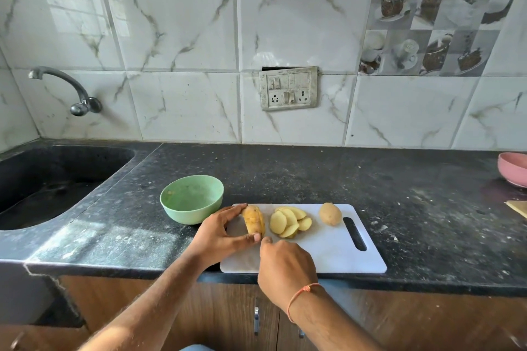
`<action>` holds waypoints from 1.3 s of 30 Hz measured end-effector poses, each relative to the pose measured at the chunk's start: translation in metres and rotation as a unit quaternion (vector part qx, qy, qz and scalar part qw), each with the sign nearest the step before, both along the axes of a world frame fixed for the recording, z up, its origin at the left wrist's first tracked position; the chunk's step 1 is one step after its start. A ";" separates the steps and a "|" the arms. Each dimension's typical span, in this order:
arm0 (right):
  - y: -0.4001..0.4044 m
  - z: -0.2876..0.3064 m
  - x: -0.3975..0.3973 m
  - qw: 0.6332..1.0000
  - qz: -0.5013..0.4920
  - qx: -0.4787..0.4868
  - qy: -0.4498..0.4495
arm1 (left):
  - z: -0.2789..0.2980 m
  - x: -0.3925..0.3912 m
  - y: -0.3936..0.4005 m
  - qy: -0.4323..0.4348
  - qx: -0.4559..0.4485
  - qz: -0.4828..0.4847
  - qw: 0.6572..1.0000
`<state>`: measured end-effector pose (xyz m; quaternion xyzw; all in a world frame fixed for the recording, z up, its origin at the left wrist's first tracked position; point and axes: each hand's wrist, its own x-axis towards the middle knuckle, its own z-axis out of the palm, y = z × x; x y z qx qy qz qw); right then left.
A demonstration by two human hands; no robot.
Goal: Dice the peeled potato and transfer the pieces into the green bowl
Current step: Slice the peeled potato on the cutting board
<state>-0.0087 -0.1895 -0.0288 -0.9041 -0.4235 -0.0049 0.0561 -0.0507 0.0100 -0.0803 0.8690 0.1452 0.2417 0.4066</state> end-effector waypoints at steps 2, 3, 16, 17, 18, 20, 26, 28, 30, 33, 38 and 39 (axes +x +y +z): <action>-0.008 -0.004 -0.003 1.000 0.004 -0.009 -0.005 | -0.001 0.001 -0.001 -0.003 -0.006 0.000 1.000; -0.011 -0.006 -0.006 1.000 0.011 -0.011 -0.009 | -0.002 0.000 -0.001 -0.006 -0.010 0.004 1.000; -0.017 0.002 0.000 1.000 -0.009 -0.001 -0.025 | -0.003 -0.001 -0.003 -0.029 -0.011 -0.007 0.999; -0.020 0.002 0.001 1.000 -0.010 0.000 -0.030 | -0.002 -0.001 -0.004 -0.030 -0.006 -0.011 0.999; -0.022 0.001 0.002 0.999 -0.010 0.001 -0.034 | -0.001 -0.001 -0.004 -0.033 -0.001 -0.014 0.999; -0.026 0.000 0.001 0.999 -0.008 0.005 -0.041 | -0.001 -0.001 -0.005 -0.038 0.005 -0.020 0.999; -0.027 -0.001 0.002 0.999 -0.013 0.006 -0.044 | -0.003 0.000 -0.004 -0.046 0.013 -0.023 0.999; -0.023 0.000 0.000 0.999 -0.013 0.005 -0.035 | -0.004 0.000 -0.003 -0.045 0.013 -0.023 0.999; -0.017 0.003 -0.002 1.000 -0.010 0.003 -0.026 | -0.005 0.000 -0.002 -0.046 0.000 -0.026 0.999; -0.010 0.005 -0.002 1.000 -0.015 0.011 -0.023 | -0.005 -0.001 -0.002 -0.047 -0.032 -0.036 0.998; -0.006 0.003 0.000 0.999 -0.015 0.034 -0.006 | -0.003 -0.003 -0.006 -0.056 -0.063 -0.040 0.996; -0.007 0.002 0.000 0.999 -0.011 0.041 -0.003 | -0.002 -0.003 -0.007 -0.058 -0.070 -0.041 0.995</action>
